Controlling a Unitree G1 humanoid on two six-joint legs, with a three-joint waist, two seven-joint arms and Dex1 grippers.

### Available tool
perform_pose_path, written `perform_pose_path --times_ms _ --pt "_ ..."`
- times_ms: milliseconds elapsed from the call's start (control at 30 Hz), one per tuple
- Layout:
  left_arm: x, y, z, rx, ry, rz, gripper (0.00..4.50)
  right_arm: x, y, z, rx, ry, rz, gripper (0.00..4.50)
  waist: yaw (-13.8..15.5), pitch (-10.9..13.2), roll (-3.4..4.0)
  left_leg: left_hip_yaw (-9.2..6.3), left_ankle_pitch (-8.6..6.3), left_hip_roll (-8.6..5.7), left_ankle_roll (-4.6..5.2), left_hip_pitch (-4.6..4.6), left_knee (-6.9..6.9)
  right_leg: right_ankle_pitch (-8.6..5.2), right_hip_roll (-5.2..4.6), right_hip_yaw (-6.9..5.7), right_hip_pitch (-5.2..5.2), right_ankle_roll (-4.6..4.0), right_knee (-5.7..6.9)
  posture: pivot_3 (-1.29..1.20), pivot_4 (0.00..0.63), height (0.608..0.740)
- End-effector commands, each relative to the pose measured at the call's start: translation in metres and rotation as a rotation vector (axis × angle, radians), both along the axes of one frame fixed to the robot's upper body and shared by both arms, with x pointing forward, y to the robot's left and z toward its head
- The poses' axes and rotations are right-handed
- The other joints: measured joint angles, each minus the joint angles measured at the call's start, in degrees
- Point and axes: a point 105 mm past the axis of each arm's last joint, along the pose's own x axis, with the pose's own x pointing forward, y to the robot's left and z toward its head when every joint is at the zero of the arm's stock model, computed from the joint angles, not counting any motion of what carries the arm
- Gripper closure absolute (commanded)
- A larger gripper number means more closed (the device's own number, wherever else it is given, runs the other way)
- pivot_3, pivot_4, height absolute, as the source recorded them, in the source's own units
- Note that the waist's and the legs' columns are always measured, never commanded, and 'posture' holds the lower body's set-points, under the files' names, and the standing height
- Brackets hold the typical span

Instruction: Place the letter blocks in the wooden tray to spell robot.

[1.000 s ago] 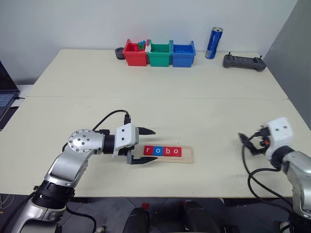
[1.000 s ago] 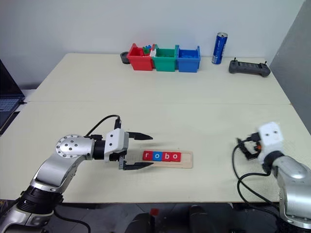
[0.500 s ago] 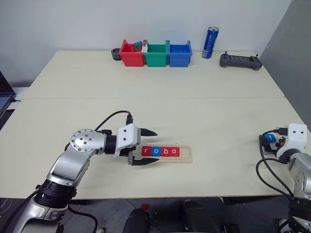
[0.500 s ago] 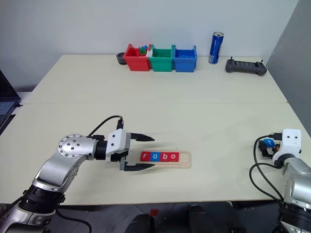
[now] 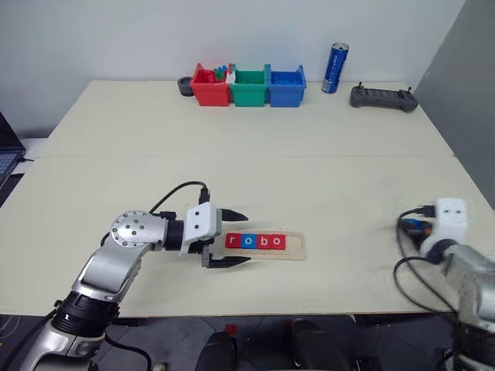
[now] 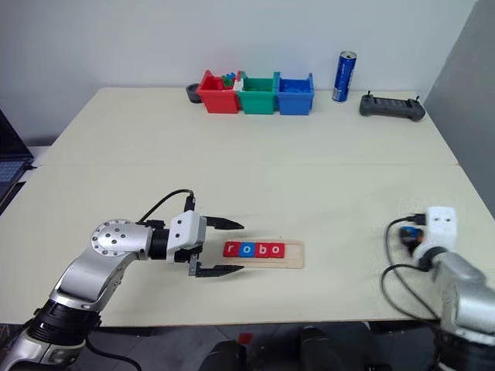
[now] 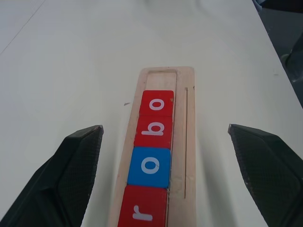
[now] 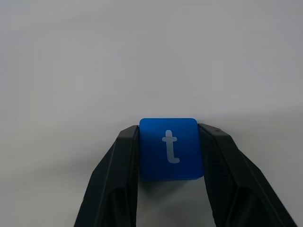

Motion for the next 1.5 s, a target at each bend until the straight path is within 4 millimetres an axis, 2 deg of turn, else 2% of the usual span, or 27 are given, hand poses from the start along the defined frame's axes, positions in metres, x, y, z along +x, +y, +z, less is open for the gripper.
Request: perform_pose_path --times_ms 33,133,367,500,633,667,800,900,1033,1133,1233,1500 --pt "0.000 -0.002 0.009 -0.007 -0.045 -0.014 0.00 -0.014 0.057 0.007 0.044 -0.016 0.111 3.04 -0.12 0.00 0.00 0.00 0.00 -0.01 0.00 0.00 0.01 0.00 -0.01 0.00 0.00 0.01 0.00 0.00 0.150 0.740" --pt "-0.001 -0.002 0.009 -0.006 -0.044 -0.018 0.00 -0.021 0.073 0.005 0.066 -0.005 0.097 3.04 0.00 0.00 0.00 0.00 0.00 -0.06 -0.01 -0.05 0.03 -0.02 -0.06 -0.02 0.00 0.03 -0.07 0.00 0.150 0.740" --pt "0.000 -0.002 0.011 -0.006 -0.045 -0.023 0.00 -0.016 0.070 0.000 0.052 -0.008 0.021 3.04 0.58 -0.01 -0.01 0.01 0.01 -0.11 -0.03 -0.08 0.04 -0.04 -0.12 -0.03 0.00 0.12 -0.15 0.00 0.150 0.740" --pt "0.000 -0.002 0.011 -0.008 -0.046 -0.019 0.00 -0.012 0.071 0.005 0.085 -0.047 -0.010 1.65 0.62 -0.01 -0.01 0.03 0.01 -0.09 -0.03 -0.07 0.04 -0.05 -0.11 -0.02 -0.01 0.13 -0.15 0.00 0.150 0.740" --pt "-0.001 -0.001 0.010 -0.008 -0.046 -0.014 0.00 -0.004 0.072 0.023 0.096 -0.127 -0.016 0.24 0.63 0.00 -0.01 0.04 0.01 -0.09 -0.03 -0.07 0.04 -0.04 -0.11 -0.01 -0.02 0.12 -0.15 0.00 0.150 0.740" --pt "-0.001 0.000 0.009 -0.008 -0.046 -0.012 0.00 -0.003 0.072 0.029 0.097 -0.143 -0.012 0.05 0.63 0.00 -0.01 0.03 0.01 -0.09 -0.03 -0.07 0.04 -0.04 -0.11 -0.02 -0.02 0.12 -0.15 0.00 0.150 0.740" --pt "-0.001 0.002 0.008 -0.007 -0.047 -0.004 0.00 0.006 0.071 0.055 0.065 -0.223 0.085 0.05 0.62 0.01 0.02 0.02 0.01 -0.09 -0.02 -0.08 0.02 -0.03 -0.11 -0.03 -0.03 0.10 -0.15 0.00 0.150 0.740" --pt "0.000 0.002 0.008 -0.007 -0.048 -0.001 0.00 0.007 0.076 0.060 0.031 -0.189 0.366 0.05 0.62 0.01 0.01 0.08 0.01 -0.13 -0.02 -0.09 0.04 0.00 -0.14 0.01 -0.02 0.06 -0.18 0.00 0.150 0.740" --pt "0.000 0.000 0.010 -0.009 -0.051 0.000 0.00 -0.007 0.075 0.057 -0.102 -0.123 0.736 0.05 0.89 0.04 0.03 0.01 -0.01 -0.13 0.01 -0.10 0.01 -0.01 -0.12 -0.06 0.00 0.05 -0.20 0.00 0.150 0.740" --pt "0.001 -0.002 0.012 -0.011 -0.054 0.000 0.00 -0.013 0.066 0.040 -0.242 -0.037 0.958 0.05 0.86 0.06 0.00 0.04 -0.02 -0.12 0.03 -0.10 0.01 -0.02 -0.11 -0.06 0.00 0.07 -0.22 0.00 0.150 0.740" --pt "0.000 -0.004 0.013 -0.013 -0.057 -0.001 0.00 -0.008 0.061 0.030 -0.300 -0.014 1.040 0.05 0.65 0.08 -0.04 0.07 -0.02 -0.11 0.03 -0.07 0.03 -0.04 -0.11 -0.03 0.01 0.12 -0.21 0.00 0.150 0.740" --pt "-0.001 -0.005 0.016 -0.012 -0.055 0.000 0.00 0.009 0.052 0.023 -0.346 0.002 1.118 0.05 0.85 0.09 -0.06 0.07 -0.02 -0.11 0.02 -0.09 0.08 0.01 -0.12 -0.02 0.01 0.04 -0.18 0.00 0.150 0.740"
